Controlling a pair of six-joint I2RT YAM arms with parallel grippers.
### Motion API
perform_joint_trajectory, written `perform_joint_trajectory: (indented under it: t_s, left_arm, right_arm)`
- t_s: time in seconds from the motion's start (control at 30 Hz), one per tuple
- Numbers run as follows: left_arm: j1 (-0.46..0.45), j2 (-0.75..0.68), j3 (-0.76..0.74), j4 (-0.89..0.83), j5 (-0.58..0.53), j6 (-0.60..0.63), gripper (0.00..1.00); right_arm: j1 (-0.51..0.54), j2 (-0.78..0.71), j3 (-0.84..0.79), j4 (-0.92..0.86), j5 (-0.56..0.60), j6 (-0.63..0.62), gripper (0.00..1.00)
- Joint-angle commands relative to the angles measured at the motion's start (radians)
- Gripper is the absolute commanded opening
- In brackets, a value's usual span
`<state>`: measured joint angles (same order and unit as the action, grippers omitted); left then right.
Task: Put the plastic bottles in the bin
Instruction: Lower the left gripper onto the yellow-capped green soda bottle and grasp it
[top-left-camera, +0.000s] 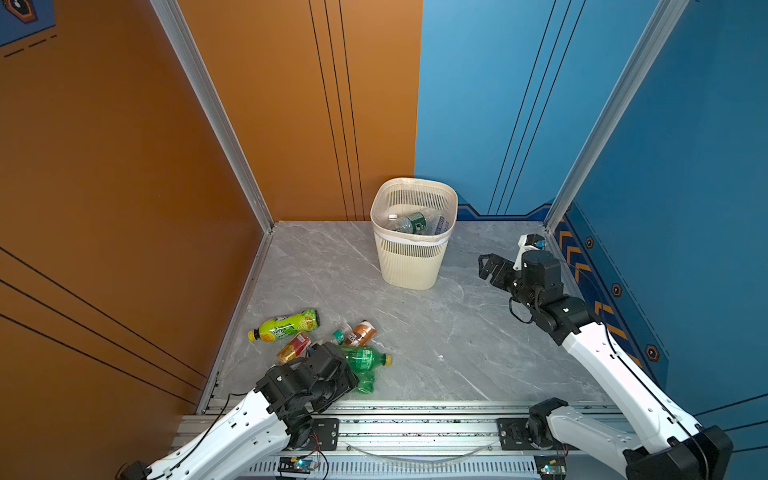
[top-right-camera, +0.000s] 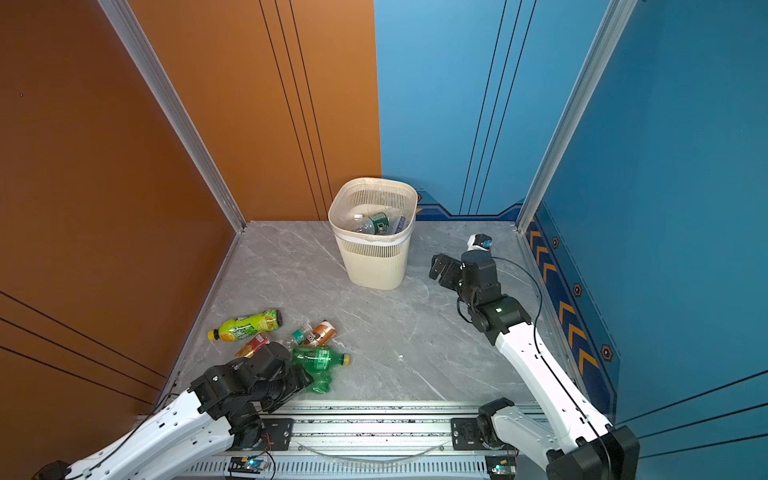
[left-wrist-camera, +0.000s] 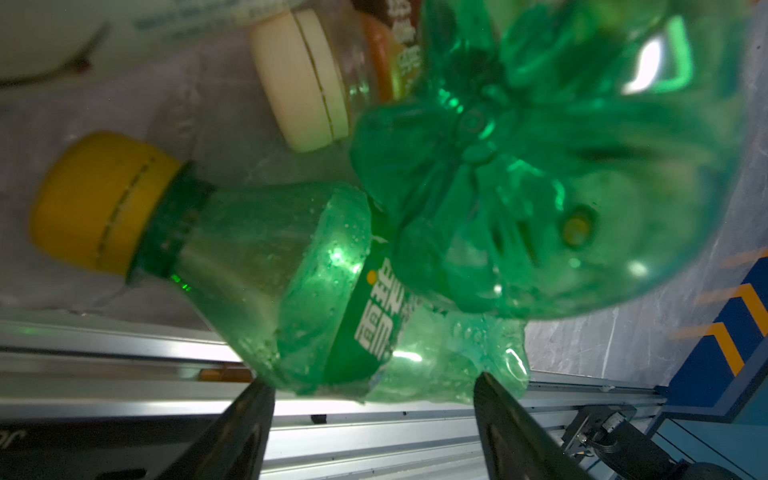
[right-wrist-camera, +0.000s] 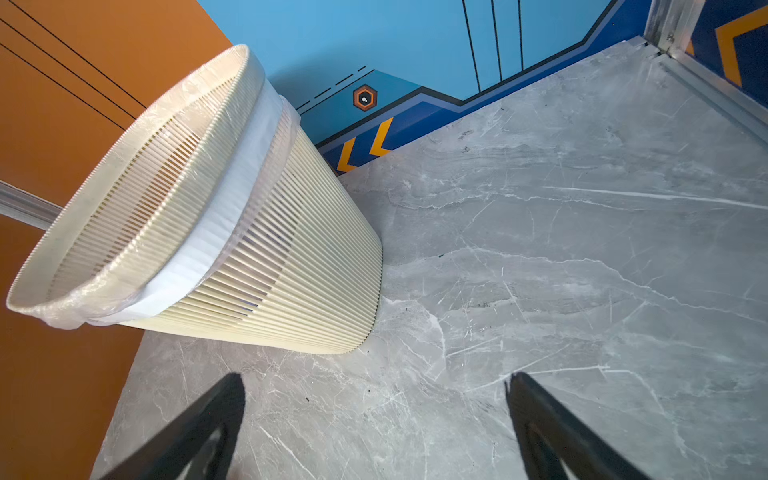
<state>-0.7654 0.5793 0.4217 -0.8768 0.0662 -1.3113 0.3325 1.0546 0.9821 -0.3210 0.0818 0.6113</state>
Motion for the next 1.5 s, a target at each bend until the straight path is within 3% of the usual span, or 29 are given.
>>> perform_joint_trajectory:
  t_s: [0.0,0.3,1.0,1.2,1.47]
  left_arm:
    - [-0.006,-0.023,-0.033,0.03,-0.066,-0.037,0.78]
    - [-0.009,-0.037,-0.076,0.087,-0.11,-0.083,0.83]
    - [-0.007,0.02,-0.155,0.256,-0.128,-0.123,0.83]
    - [-0.007,0.048,-0.179,0.316,-0.127,-0.134,0.78]
    - [-0.007,0.025,-0.163,0.325,-0.138,-0.138,0.62]
  right_arm:
    - [-0.007,-0.02,-0.02,0.008,-0.015,0.005,1.0]
    - [-0.011,-0.01,-0.019,0.017,-0.03,0.007,1.0]
    - [-0.026,-0.004,-0.037,0.016,-0.041,0.01,1.0]
    - [-0.033,-0.002,-0.043,0.019,-0.042,0.01,1.0]
    - [-0.037,0.005,-0.046,0.024,-0.045,0.013,1.0]
